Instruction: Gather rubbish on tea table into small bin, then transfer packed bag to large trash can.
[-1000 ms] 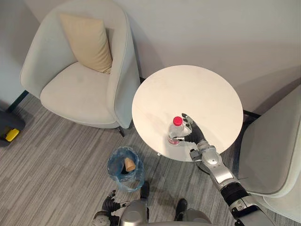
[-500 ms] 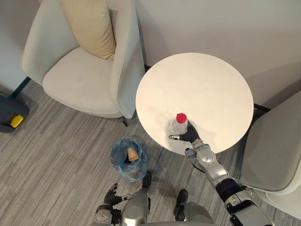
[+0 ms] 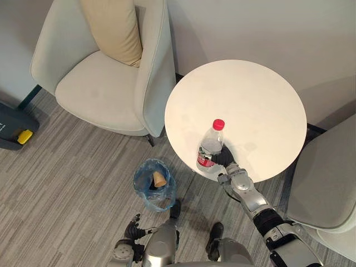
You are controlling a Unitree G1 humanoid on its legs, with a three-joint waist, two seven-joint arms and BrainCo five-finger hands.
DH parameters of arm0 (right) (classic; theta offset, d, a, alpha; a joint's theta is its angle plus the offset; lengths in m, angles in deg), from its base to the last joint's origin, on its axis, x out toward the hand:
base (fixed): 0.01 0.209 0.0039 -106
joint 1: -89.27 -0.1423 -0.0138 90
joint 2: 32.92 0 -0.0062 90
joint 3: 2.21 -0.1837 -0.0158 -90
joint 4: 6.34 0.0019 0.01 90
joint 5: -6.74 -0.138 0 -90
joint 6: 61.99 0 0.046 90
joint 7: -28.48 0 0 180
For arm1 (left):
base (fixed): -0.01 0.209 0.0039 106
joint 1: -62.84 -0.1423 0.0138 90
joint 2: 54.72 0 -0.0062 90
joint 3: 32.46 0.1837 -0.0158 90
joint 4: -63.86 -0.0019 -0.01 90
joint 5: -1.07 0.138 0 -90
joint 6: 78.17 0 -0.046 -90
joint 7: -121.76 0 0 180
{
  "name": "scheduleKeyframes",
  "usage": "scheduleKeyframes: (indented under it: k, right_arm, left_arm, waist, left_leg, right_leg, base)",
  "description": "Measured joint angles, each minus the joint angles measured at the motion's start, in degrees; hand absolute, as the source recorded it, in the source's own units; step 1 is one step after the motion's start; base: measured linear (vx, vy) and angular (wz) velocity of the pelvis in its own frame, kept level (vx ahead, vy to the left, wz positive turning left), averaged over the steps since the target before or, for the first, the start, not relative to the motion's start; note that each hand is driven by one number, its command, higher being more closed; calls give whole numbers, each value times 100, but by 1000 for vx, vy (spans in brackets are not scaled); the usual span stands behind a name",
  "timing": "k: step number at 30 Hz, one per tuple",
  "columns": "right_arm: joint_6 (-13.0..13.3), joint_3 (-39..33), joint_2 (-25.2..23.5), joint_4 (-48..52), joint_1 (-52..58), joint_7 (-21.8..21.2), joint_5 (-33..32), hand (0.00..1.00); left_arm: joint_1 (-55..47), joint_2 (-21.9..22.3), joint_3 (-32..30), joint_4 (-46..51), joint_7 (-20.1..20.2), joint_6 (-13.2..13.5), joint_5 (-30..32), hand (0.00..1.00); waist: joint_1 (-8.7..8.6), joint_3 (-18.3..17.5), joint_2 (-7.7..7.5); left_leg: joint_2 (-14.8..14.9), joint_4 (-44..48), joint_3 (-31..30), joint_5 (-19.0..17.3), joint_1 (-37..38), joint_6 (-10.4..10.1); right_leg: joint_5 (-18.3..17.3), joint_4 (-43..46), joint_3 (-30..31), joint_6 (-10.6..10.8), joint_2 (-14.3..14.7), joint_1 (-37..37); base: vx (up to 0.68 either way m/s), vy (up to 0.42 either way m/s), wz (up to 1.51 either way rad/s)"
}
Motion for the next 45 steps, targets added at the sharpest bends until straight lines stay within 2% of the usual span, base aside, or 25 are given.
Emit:
scheduleKeyframes:
  k: [10, 11, 15, 19, 24, 27, 35, 38, 40, 45]
  right_arm:
    - [33, -268, 10, 2085, 1044, -18, -7, 100]
    - [60, -289, 1, 2370, 1227, -24, -6, 100]
    - [116, -392, -56, 2899, 1653, -38, 2, 100]
    - [160, -403, -55, 3038, 1865, -148, 9, 100]
    - [182, -430, 1, 3328, 2048, -282, 37, 100]
    - [188, -430, 14, 3375, 2203, -286, 85, 100]
    - [190, -349, 128, 3361, 2249, -273, 289, 100]
    - [190, -258, 145, 3291, 2133, -266, 384, 100]
    - [189, -258, 230, 3256, 2114, -270, 495, 100]
    - [188, -322, 263, 3236, 2063, -265, 521, 100]
  left_arm:
    - [-7, -14, -21, -73, 9, -64, 17, 0]
    - [-13, -30, -33, -148, 8, -65, 17, 0]
    - [-25, -92, -41, -226, 11, -106, 29, 0]
    - [-183, -128, -42, -258, 10, -127, 63, 0]
    - [-178, -124, -43, -334, 12, -124, 69, 0]
    - [-204, -105, -40, -446, 17, -126, 69, 0]
    - [-301, -97, -35, -457, 21, -120, 68, 0]
    - [-294, -112, -6, -453, 21, -114, 54, 0]
    - [-252, -120, 12, -455, 20, -115, 20, 0]
    - [-159, -139, 18, -446, 24, -111, 3, 0]
  waist:
    - [-66, -32, -56]
    - [-149, -56, -84]
    - [-197, -149, -199]
    - [-310, -476, -280]
    - [-316, -480, -278]
    - [-316, -629, -263]
    - [-320, -744, -241]
    - [-326, -747, -255]
    - [-474, -746, -250]
    - [-515, -756, -267]
  left_leg:
    - [9, -132, 144, 0, 294, 0]
    - [8, -149, 157, 3, 311, 4]
    - [30, -253, 298, 4, 480, 5]
    - [38, -334, 381, 4, 541, 5]
    - [72, -353, 503, 2, 708, 3]
    - [83, -357, 586, -1, 757, 3]
    - [91, -348, 758, -2, 826, 4]
    - [-17, -269, 782, -3, 711, 7]
    - [-188, -40, 463, -19, 493, 33]
    - [-447, 158, -394, 151, -25, -3]
  right_leg:
    - [-1, -1, 195, 5, -6, 155]
    - [0, -1, 209, 6, -10, 157]
    - [4, -28, 339, 12, 4, 218]
    - [16, -104, 424, 28, 20, 234]
    - [26, -104, 538, 34, 49, 327]
    - [33, -97, 630, 34, 56, 327]
    - [66, 52, 837, 55, 43, 222]
    - [-258, 833, 954, 101, -136, -212]
    - [-542, 1646, 1286, 235, -333, -548]
    - [-1014, 2046, 1923, 304, -314, -604]
  base:
    - [-6, -6, -7]
    - [-12, -5, -7]
    - [4, -11, -16]
    - [33, -13, -12]
    - [-2, -10, -13]
    - [-23, -3, -13]
    - [-40, 10, -12]
    - [-49, 1, -3]
    - [-55, -30, 69]
    - [-118, -107, 109]
